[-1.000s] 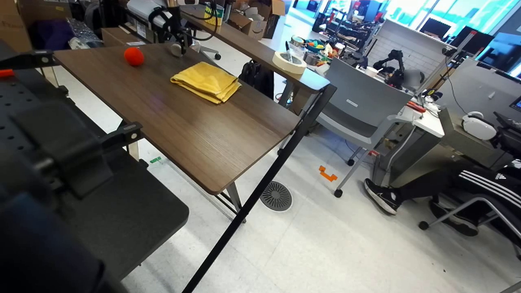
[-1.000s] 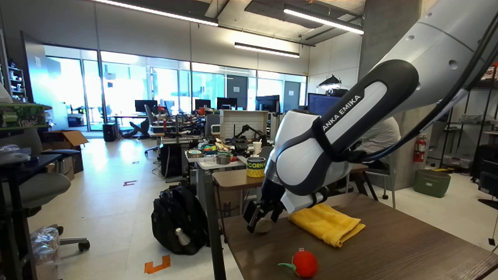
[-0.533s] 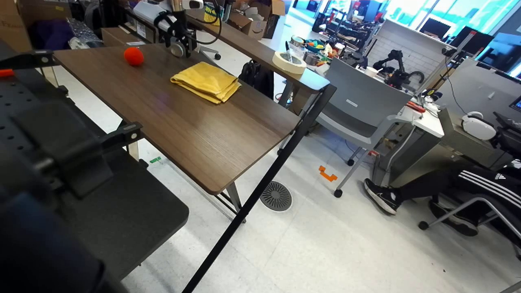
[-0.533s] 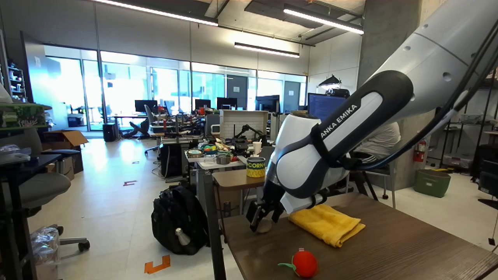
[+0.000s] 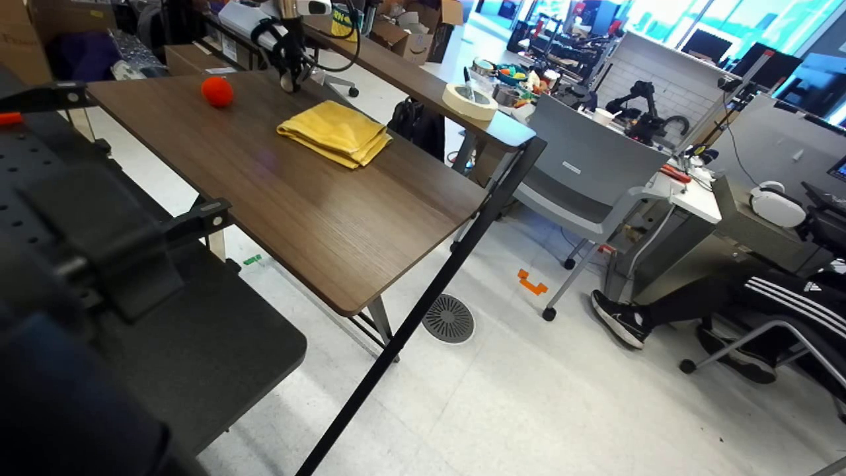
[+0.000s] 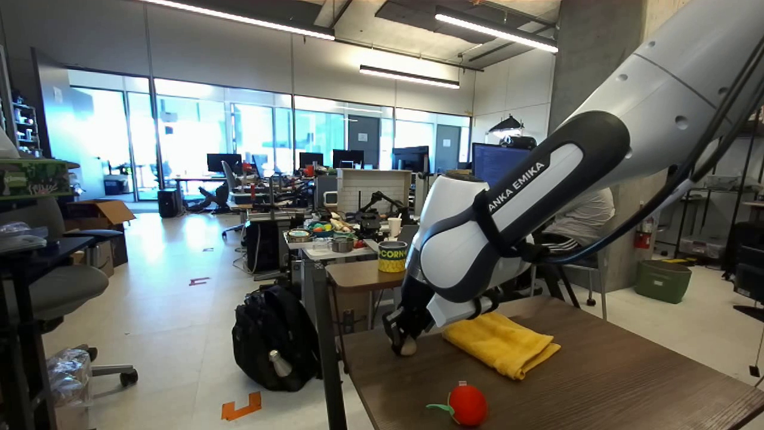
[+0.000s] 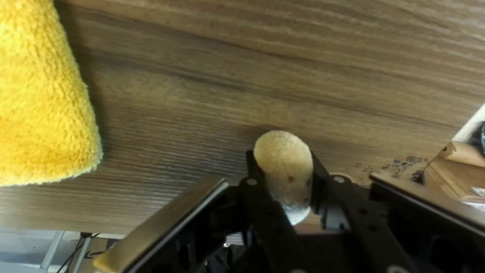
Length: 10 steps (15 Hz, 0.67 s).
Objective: Move the potato to the left, wipe the table with the yellow towel, move the red plush toy to the left, wipe the right side of the table with the towel, move the potato and red toy to the right, wipe the left side of the table
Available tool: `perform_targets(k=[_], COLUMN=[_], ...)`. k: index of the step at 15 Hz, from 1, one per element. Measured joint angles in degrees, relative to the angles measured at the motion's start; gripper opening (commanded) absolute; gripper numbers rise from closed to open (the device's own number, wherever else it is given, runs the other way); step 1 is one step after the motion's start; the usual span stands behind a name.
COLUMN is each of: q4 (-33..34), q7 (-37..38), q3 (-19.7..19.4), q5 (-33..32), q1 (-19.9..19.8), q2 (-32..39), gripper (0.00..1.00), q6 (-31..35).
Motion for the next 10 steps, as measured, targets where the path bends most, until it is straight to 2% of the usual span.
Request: perform_targets(k=[2,3,5,10], q4=[-2.0,-4.1,-9.6,-24.0], q7=[0.1,0.6,2.7,12.2], q3=[-0.1,-0.6,-2.6,-11.5], q5=[0.0,0.0,0.0,0.0], q1=[0.1,0.2,0.7,0.6], q2=[-1.9,-3.6,-8.2,-18.6], gripper=[0.05,0.02,0.04,0.05], q6=[0.0,0.0,-0.2,0.2])
